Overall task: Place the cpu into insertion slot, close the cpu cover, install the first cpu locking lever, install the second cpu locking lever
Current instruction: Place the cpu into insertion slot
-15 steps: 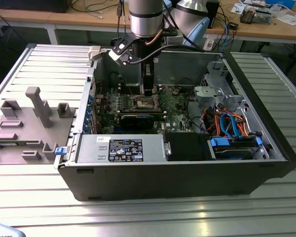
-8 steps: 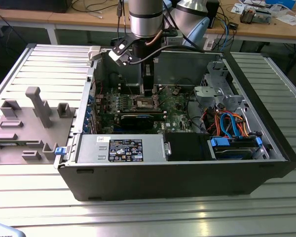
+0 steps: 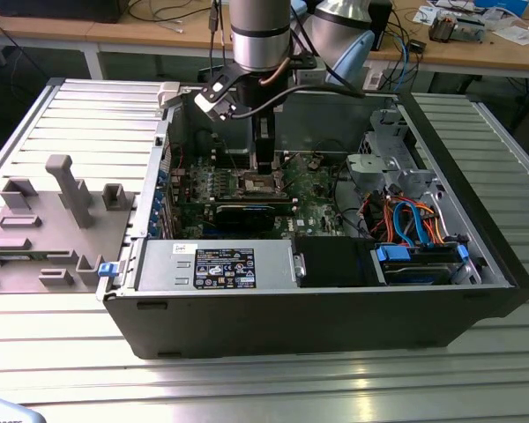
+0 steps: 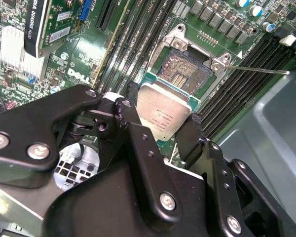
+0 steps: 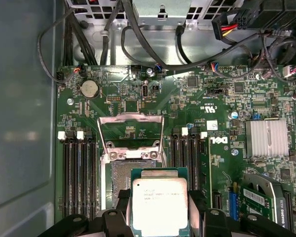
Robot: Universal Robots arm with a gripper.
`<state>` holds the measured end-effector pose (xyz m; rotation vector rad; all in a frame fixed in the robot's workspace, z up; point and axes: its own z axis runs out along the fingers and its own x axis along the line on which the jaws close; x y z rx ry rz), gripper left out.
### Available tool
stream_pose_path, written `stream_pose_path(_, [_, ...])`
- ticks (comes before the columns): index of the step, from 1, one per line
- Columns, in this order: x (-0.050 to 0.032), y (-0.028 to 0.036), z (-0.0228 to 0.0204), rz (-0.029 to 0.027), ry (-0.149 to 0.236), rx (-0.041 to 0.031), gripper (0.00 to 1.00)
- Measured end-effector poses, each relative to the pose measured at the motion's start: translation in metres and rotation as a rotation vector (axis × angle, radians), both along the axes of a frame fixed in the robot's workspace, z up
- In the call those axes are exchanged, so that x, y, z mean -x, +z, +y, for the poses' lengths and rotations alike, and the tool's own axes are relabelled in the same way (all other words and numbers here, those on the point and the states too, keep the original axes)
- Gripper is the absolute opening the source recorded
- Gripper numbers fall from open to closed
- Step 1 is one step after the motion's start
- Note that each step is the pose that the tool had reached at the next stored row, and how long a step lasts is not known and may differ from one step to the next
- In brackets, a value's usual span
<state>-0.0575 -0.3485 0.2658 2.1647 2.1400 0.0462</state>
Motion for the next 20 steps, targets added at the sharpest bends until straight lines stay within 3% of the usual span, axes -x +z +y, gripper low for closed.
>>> stream_pose_path(20, [0.0,-0.0035,0.0,0.0,0.0,0.0,0.55])
